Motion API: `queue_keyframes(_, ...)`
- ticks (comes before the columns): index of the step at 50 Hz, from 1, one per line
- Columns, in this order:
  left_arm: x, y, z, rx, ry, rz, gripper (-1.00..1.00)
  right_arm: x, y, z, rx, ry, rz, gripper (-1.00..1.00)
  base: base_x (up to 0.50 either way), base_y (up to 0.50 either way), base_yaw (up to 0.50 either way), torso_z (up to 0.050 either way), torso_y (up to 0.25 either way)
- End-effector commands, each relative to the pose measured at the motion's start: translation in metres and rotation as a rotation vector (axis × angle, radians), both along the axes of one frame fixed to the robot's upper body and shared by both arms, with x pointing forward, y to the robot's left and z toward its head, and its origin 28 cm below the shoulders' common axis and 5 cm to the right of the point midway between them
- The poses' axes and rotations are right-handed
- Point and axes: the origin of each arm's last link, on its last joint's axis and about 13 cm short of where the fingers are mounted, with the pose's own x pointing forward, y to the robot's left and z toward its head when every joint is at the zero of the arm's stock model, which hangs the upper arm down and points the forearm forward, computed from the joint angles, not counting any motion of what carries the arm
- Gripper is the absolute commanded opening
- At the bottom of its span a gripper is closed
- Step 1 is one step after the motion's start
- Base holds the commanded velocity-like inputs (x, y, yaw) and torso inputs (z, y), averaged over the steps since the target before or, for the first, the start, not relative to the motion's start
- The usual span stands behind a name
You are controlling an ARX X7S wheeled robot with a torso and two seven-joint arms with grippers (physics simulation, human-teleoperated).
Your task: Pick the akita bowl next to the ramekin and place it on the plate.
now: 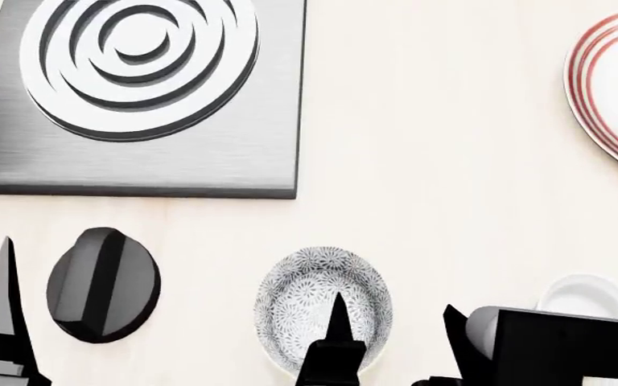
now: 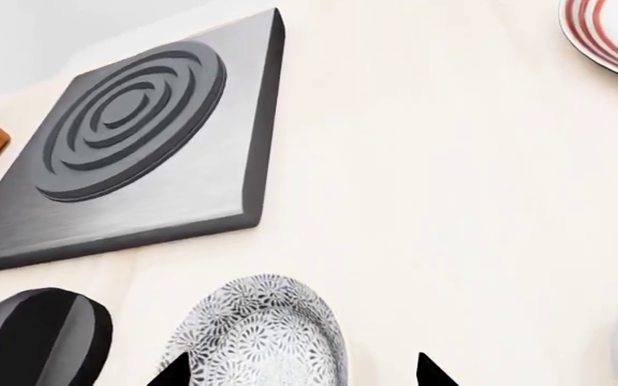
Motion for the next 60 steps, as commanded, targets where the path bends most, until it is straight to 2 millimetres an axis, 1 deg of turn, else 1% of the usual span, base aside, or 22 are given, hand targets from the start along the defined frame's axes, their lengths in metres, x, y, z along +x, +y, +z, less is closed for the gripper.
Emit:
queue_keyframes(1, 0.0, 0.002, 0.0, -0.018, 0.023, -0.012, 1.0, 0.005, 0.001, -0.002, 0.03, -0.019, 0.011, 1.0, 0.0, 0.0, 0.0, 0.0, 0.0)
queue_keyframes(39, -0.001, 0.003, -0.001, -0.018, 0.027, -0.01, 1.0, 0.016, -0.002, -0.012, 0.058, 0.016, -0.004, 1.0, 0.0, 0.0, 0.0, 0.0, 0.0)
queue_keyframes(60, -0.001, 0.003, -0.002, -0.017, 0.029, -0.009, 1.0, 0.021, 0.0, -0.017, 0.065, 0.032, 0.01, 1.0, 0.0, 0.0, 0.0, 0.0, 0.0)
